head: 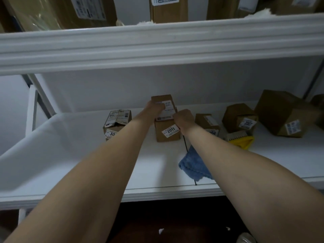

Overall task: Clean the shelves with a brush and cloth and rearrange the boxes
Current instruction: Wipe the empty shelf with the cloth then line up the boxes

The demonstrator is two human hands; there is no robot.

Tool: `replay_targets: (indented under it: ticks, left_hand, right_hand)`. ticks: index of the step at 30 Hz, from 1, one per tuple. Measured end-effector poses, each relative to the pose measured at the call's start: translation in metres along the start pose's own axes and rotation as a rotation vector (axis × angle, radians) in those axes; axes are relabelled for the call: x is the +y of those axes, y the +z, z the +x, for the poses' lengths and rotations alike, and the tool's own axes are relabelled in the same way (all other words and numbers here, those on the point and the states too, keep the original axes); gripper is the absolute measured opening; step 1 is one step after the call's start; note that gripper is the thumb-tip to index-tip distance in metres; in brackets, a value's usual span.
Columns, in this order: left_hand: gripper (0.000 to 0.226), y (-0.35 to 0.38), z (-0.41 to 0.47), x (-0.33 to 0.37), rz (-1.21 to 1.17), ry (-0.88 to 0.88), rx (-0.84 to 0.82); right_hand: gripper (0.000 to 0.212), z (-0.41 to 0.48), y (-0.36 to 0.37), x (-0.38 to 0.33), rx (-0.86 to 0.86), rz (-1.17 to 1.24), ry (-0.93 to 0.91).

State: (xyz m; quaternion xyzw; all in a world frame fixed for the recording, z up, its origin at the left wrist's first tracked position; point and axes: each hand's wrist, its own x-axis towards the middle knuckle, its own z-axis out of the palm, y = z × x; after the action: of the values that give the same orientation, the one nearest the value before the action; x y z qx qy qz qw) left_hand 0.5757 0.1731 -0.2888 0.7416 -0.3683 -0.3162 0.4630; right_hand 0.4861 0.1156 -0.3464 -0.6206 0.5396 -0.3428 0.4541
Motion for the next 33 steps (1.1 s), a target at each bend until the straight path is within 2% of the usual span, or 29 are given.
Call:
replay_targets:
  ticks: [3,6,8,10,11,14,16,17,19,23,25,28,33]
  left_hand:
    - [0.012,0.007,-0.011,-0.002,0.022,0.053,-0.036]
    - [0.026,0.011,-0.019,-0.008,0.149,0.138,-0.037]
    - [0.030,0.015,-0.029,-0.010,0.391,0.267,0.129]
    - [0.027,0.024,-0.045,-0.012,0.479,0.435,0.235]
    - [0.026,0.031,-0.052,-0.014,0.504,0.488,0.174]
    - [0.020,0.066,-0.076,-0.033,0.749,0.491,-0.242]
    - [0.031,0.082,-0.087,-0.051,0.918,0.509,-0.505]
    - [0.035,0.085,-0.092,-0.058,0.989,0.519,-0.606]
    - [0.039,0.084,-0.094,-0.061,1.060,0.483,-0.689]
    - [0.037,0.056,-0.087,-0.056,1.125,0.294,-0.703]
    - [0.039,0.034,-0.083,-0.060,1.143,0.230,-0.674]
    - [0.044,-0.002,-0.079,-0.071,1.146,0.131,-0.557]
    - [0.052,-0.040,-0.072,-0.098,1.218,0.061,-0.356]
  right_hand:
    - [0.033,-0.008,-0.009,0.005,-0.046,-0.045,0.026]
    - [0.030,-0.019,-0.014,0.007,-0.086,-0.118,0.017]
    - [0.028,-0.026,-0.023,0.007,-0.056,-0.261,-0.012]
    - [0.031,-0.031,-0.034,0.008,0.027,-0.344,-0.022]
    - [0.032,-0.033,-0.040,0.009,0.060,-0.385,-0.026]
    - [0.032,-0.041,-0.051,0.013,0.154,-0.487,-0.034]
    - [0.030,-0.044,-0.052,0.016,0.186,-0.533,-0.051]
    - [0.029,-0.047,-0.053,0.017,0.199,-0.544,-0.051]
    - [0.027,-0.050,-0.049,0.017,0.196,-0.534,-0.049]
    - [0.023,-0.061,-0.031,0.010,0.150,-0.530,-0.101]
    - [0.027,-0.066,-0.018,0.004,0.152,-0.505,-0.152]
    - [0.026,-0.078,0.005,-0.008,0.122,-0.436,-0.251]
    - [0.025,-0.093,0.052,-0.028,-0.093,-0.436,-0.306]
